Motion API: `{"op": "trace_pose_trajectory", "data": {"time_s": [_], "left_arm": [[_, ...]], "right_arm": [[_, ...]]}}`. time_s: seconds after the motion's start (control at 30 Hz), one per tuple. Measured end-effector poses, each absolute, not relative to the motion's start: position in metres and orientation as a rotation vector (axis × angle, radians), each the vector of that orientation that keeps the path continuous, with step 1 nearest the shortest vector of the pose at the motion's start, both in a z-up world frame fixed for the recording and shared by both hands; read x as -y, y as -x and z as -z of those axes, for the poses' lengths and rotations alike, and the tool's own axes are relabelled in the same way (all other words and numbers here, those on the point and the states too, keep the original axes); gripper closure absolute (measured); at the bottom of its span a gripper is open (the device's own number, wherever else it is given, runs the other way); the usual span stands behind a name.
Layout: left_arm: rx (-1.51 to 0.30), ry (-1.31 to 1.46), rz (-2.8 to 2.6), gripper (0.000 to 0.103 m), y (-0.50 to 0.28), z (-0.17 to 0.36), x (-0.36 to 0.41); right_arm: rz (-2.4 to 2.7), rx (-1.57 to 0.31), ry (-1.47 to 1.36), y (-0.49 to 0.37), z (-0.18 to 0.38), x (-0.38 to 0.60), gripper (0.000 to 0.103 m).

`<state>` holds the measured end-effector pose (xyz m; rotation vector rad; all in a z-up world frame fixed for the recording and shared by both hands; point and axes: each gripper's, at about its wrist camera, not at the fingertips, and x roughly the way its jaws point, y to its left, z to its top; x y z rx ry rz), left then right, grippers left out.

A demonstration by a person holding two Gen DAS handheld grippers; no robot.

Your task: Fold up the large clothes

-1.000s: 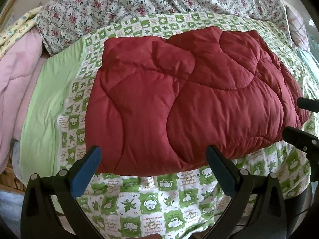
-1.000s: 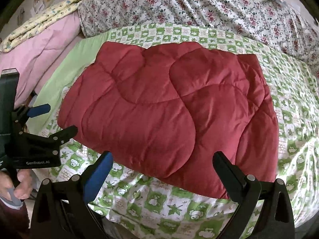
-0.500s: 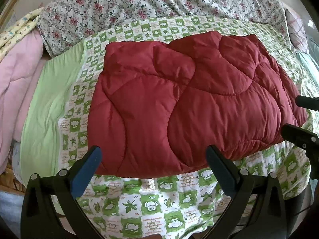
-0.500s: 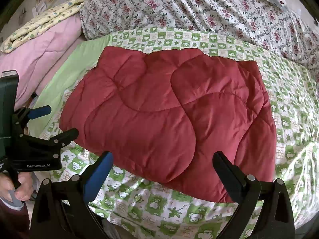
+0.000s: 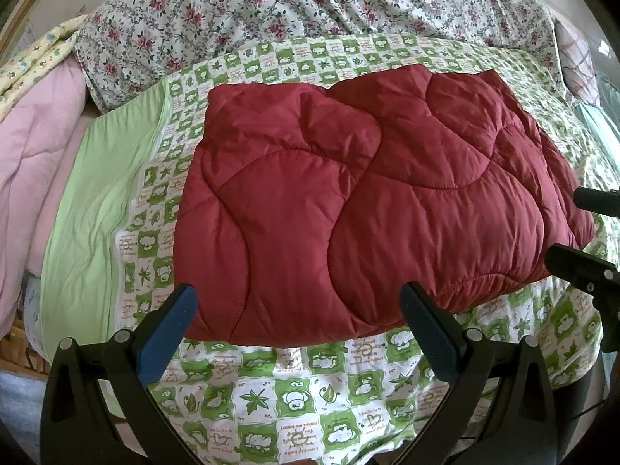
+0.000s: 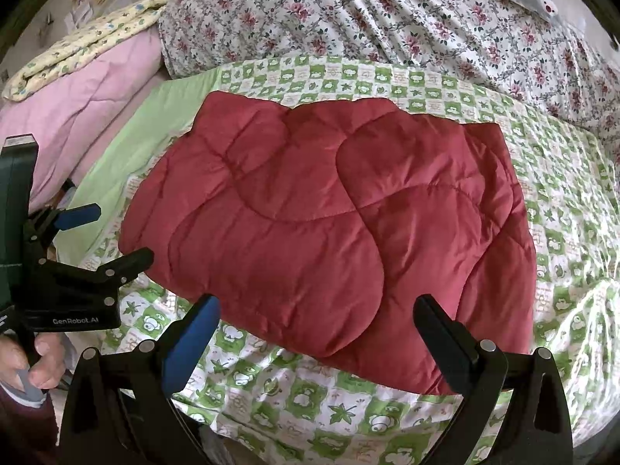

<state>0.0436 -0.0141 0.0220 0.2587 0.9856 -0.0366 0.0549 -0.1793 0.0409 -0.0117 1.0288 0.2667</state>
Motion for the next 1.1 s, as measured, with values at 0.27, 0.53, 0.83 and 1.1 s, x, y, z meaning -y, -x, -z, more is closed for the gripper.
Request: {"op": "trace_pose_trajectory", "data": {"time_s": [0.27,0.53,0.83,1.1], "left_arm": [[-0.987,-0.257,0.037,0.0,-0.0436,-0.0215,0.0137],[-0.987,-0.258,0.037,0.0,-0.0434,-0.0213,0.0142],[-0.986,-0.259,0.035,0.0,-0.0435,-0.0213,0.0146],[-0.978,-0.267,0.034,0.0,-0.0445,-0.0221,0.0124]], "right_arm": [[-0.267,-1.032,0.011,-0.0547,-0.0401,0.179,0.002],[-0.268,-1.032,0.011,-0.0547,-0.0402,0.1795,0.002],[-0.268,-1.032,0.01,-0.0547,-0.0402,0.1797,0.002],[-0.268,-1.033,0.011,-0.0547,-0.0402,0.1796,0.002]]}}
